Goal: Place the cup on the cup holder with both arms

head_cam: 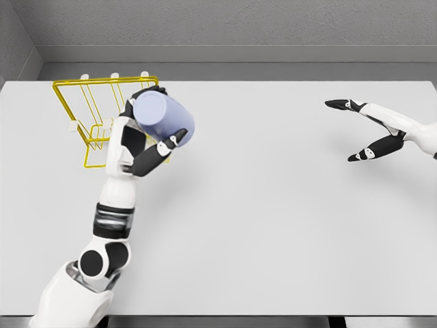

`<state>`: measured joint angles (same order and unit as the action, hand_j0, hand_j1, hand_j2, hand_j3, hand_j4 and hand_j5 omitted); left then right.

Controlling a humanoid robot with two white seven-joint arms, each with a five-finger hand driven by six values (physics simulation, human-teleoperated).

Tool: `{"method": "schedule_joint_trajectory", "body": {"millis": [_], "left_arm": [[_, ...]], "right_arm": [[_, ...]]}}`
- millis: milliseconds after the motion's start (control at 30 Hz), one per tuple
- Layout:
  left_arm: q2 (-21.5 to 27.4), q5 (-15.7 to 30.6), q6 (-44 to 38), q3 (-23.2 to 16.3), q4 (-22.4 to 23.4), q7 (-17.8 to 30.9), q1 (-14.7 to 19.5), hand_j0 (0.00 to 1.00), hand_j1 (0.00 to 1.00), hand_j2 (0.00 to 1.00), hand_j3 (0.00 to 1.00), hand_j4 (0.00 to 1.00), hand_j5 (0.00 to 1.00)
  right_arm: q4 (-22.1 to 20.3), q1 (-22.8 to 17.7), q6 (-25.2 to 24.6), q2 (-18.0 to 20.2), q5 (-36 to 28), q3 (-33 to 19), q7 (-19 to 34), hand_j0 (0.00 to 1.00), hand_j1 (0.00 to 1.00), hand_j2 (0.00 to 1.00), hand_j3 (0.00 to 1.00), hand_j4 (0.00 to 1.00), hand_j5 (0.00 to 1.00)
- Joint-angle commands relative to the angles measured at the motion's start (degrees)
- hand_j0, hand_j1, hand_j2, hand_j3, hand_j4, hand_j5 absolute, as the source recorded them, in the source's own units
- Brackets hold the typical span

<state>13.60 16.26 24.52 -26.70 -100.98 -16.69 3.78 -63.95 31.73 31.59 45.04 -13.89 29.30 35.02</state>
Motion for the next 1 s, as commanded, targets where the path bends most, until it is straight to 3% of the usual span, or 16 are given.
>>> {"method": "schedule_joint_trajectory", "body": {"millis": [0,967], "left_arm": [[0.11,-0.35,-0.18,1.47,-0.01,-0.09,0.0,0.64,0.64,0.64,0.64,0.64,0.64],[0.82,-0.35,-5.71,7.1,0.52,-0.01,0.7,0.65,0.65,0.65,0.65,0.65,0.65]], "right_arm": [[-0.04,0.0,-0.13,0.04,-0.44,-0.03,-0.02,1.0,1.0,1.0,1.0,1.0,1.0],[0.49,0.18,-0.13,-0.22,-0.35,0.06,-0.02,1.0,1.0,1.0,1.0,1.0,1.0]]}}
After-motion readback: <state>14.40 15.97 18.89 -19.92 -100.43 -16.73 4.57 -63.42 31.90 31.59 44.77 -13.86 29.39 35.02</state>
